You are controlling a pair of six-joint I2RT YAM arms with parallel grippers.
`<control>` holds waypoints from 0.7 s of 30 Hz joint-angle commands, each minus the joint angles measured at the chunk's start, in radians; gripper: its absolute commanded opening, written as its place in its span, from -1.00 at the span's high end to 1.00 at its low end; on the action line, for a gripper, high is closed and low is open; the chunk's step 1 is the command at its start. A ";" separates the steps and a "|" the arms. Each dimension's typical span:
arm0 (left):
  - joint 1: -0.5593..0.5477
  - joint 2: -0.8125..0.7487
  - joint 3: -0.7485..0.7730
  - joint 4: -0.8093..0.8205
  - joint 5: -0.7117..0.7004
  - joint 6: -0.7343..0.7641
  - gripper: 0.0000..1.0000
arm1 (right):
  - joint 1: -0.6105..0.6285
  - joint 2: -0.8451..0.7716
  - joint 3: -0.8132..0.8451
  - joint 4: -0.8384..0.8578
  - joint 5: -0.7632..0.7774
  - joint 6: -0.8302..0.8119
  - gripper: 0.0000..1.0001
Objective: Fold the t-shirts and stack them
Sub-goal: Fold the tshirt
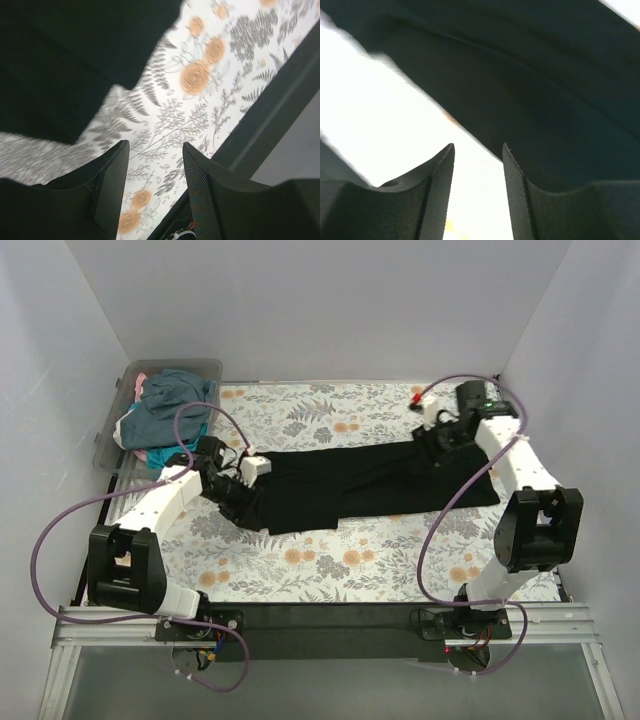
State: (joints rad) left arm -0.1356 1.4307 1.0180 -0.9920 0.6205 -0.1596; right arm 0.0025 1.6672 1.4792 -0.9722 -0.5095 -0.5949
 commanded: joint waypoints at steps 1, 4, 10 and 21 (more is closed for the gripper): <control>-0.079 -0.032 -0.103 0.065 0.024 0.055 0.09 | 0.159 -0.015 -0.176 0.160 -0.213 0.200 0.07; -0.079 -0.049 -0.140 0.153 0.067 0.071 0.06 | 0.279 -0.062 -0.326 0.383 -0.239 0.360 0.07; -0.090 -0.102 -0.249 0.279 0.150 0.103 -0.08 | 0.535 -0.106 -0.529 0.751 -0.167 0.587 0.02; -0.167 -0.047 -0.325 0.484 -0.039 -0.015 -0.08 | 0.620 0.002 -0.628 0.993 -0.046 0.794 0.01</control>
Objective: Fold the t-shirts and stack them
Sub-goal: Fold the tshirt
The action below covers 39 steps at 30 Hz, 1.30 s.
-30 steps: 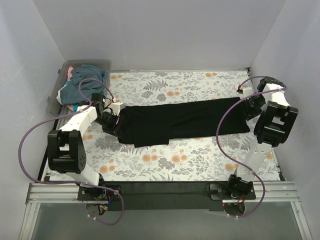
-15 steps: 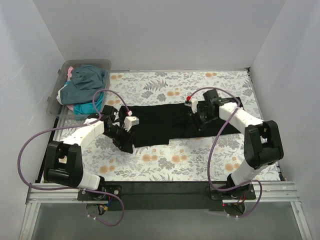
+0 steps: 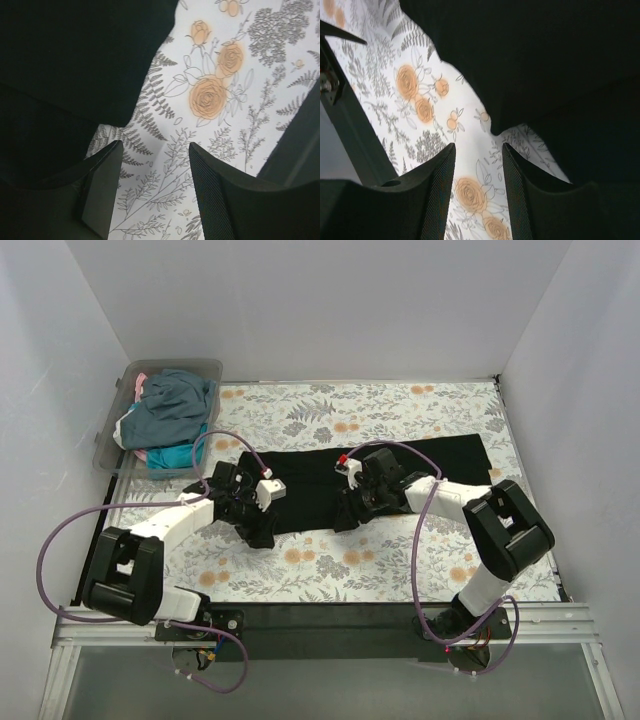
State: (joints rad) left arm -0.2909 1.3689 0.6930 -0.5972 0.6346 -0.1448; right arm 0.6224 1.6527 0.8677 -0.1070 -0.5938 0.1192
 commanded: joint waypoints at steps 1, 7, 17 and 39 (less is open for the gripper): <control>-0.039 0.022 -0.015 0.096 -0.064 -0.030 -0.09 | 0.008 0.027 -0.013 0.144 0.043 0.086 0.01; -0.102 0.024 -0.062 0.194 -0.193 -0.079 -0.09 | 0.023 0.081 0.002 0.164 0.048 0.120 0.05; -0.142 0.071 -0.078 0.277 -0.273 -0.142 0.15 | 0.028 0.128 0.001 0.187 0.042 0.140 0.22; -0.159 -0.077 0.103 0.074 -0.194 -0.231 1.00 | 0.017 -0.007 0.091 0.153 -0.049 0.100 0.97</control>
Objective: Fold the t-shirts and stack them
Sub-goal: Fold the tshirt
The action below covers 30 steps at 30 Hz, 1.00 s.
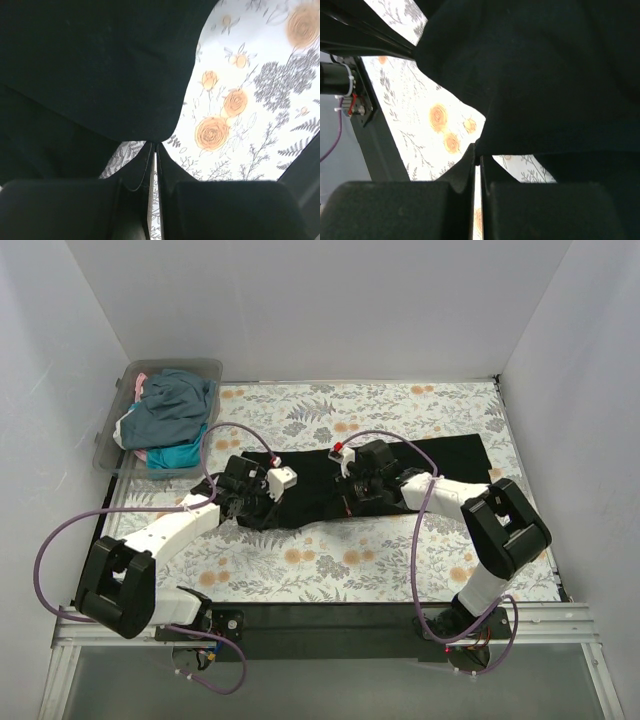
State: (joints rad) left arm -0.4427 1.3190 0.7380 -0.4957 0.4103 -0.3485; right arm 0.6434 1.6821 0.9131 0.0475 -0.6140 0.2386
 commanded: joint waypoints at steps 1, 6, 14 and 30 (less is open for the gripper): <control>-0.004 -0.017 0.067 -0.030 0.030 -0.030 1.00 | -0.005 -0.035 0.050 -0.003 -0.030 -0.019 0.97; 0.038 0.026 0.136 -0.004 0.027 -0.056 1.00 | -0.043 -0.010 0.102 -0.003 -0.055 -0.010 0.97; 0.165 0.196 0.335 0.040 0.039 -0.032 1.00 | -0.086 0.105 0.220 0.000 -0.092 -0.005 0.97; 0.216 0.462 0.534 0.192 -0.010 -0.030 1.00 | -0.174 0.310 0.408 0.002 -0.127 -0.004 0.97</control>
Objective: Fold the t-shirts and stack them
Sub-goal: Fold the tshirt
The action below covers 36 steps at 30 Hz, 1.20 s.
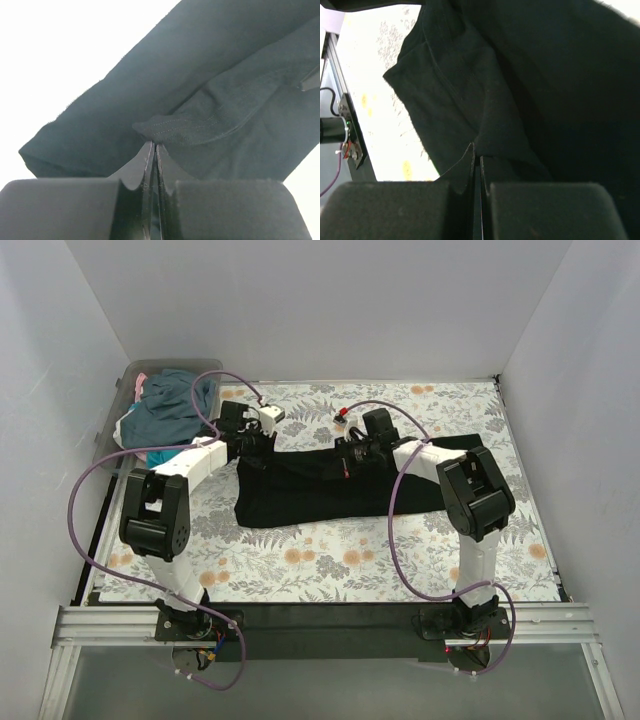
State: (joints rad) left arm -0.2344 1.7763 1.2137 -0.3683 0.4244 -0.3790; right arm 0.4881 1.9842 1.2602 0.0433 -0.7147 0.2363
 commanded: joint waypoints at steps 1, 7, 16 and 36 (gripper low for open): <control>0.007 0.014 0.081 0.072 -0.029 -0.003 1.00 | -0.022 0.014 0.067 0.006 -0.026 0.000 0.97; 0.007 0.077 0.133 0.086 -0.045 0.006 1.00 | -0.040 0.056 0.114 0.012 -0.038 0.018 0.97; 0.007 0.032 0.092 0.060 -0.071 0.014 1.00 | -0.051 0.084 0.127 0.010 -0.078 0.040 0.97; 0.004 0.209 0.288 0.069 -0.015 -0.014 1.00 | -0.094 0.080 0.079 0.038 -0.144 0.100 0.97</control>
State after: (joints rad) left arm -0.2321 2.0167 1.4696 -0.2871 0.4000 -0.3901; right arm 0.4084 2.0762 1.3445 0.0559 -0.8005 0.3115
